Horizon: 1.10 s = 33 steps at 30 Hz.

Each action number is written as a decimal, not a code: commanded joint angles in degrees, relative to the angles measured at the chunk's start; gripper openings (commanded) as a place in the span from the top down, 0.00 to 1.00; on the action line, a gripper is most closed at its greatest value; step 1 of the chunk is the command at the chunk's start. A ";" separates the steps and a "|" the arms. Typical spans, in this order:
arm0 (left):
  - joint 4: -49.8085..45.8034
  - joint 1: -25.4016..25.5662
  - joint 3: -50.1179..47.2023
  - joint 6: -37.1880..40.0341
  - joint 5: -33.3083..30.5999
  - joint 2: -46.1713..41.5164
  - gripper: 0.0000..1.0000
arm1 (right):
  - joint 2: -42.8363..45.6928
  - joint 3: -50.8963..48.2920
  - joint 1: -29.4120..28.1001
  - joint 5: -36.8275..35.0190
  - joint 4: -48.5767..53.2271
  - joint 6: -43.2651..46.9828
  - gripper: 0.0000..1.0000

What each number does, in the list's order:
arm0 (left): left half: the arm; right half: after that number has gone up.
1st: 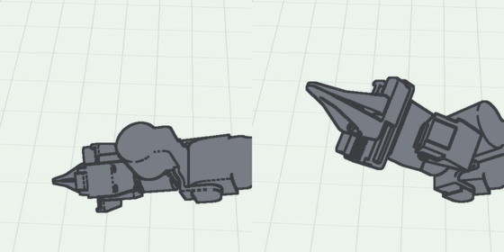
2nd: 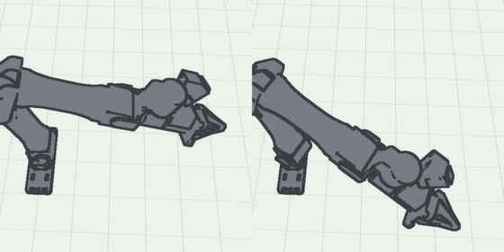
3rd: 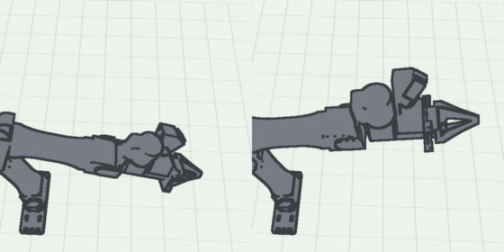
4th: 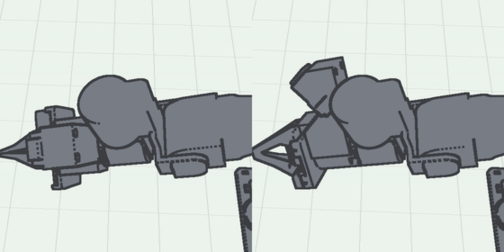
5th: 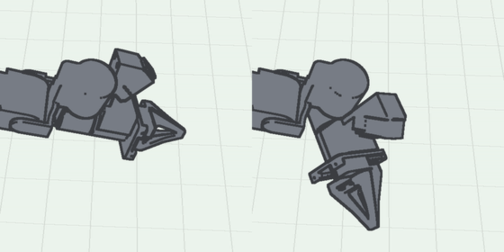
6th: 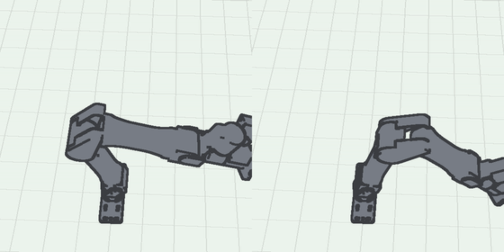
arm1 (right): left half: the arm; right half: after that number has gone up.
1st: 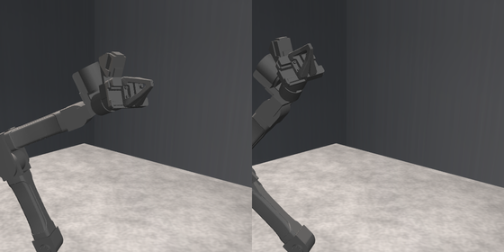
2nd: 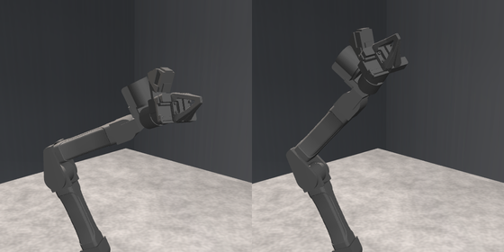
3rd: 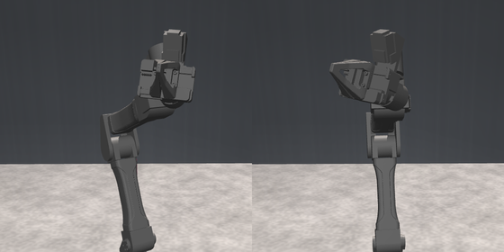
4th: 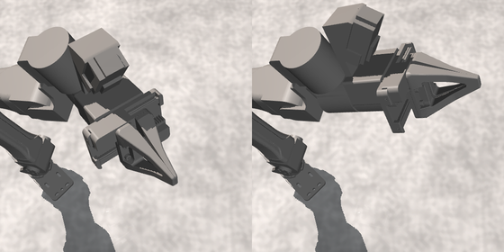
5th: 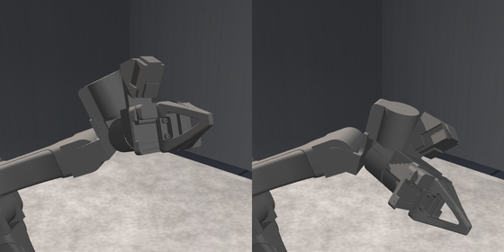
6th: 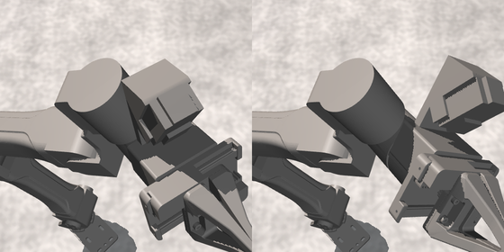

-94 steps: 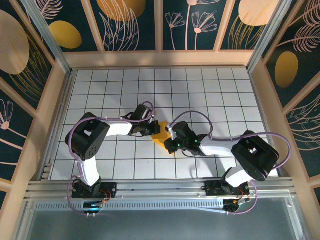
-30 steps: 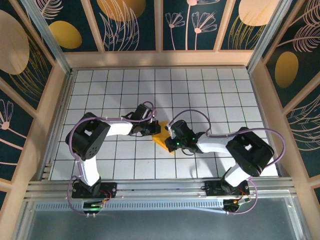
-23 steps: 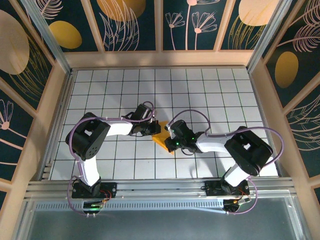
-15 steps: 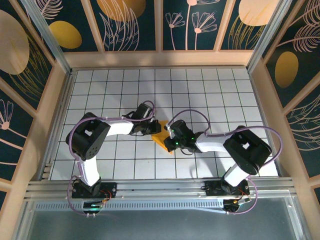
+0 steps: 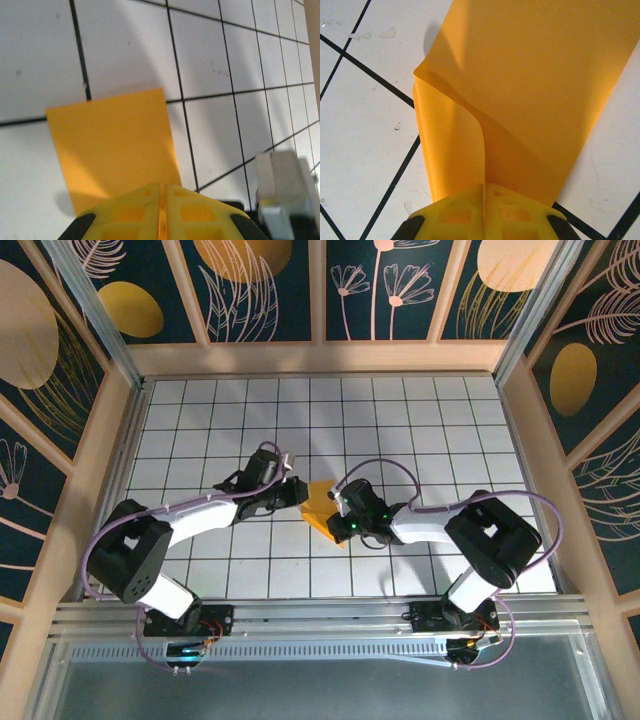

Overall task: Fold a paper plane with a square sheet of paper (fold left side to right side)
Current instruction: Third fold the triangle at the center of the table.

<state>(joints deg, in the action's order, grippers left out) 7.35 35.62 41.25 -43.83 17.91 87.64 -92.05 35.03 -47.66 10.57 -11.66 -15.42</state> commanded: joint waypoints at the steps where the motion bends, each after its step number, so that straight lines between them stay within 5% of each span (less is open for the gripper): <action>1: 3.43 1.16 -3.98 -3.02 2.79 -1.38 0.90 | -2.53 -0.48 0.11 0.73 3.92 -0.22 0.98; 33: 10.24 5.03 -2.28 -7.34 4.71 10.01 0.90 | -3.58 -0.05 0.15 0.42 4.44 -0.05 0.97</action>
<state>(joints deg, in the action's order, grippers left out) 16.93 40.29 39.18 -50.94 22.68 97.19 -92.86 35.59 -47.66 11.07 -12.08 -15.42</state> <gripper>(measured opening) 0.101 0.051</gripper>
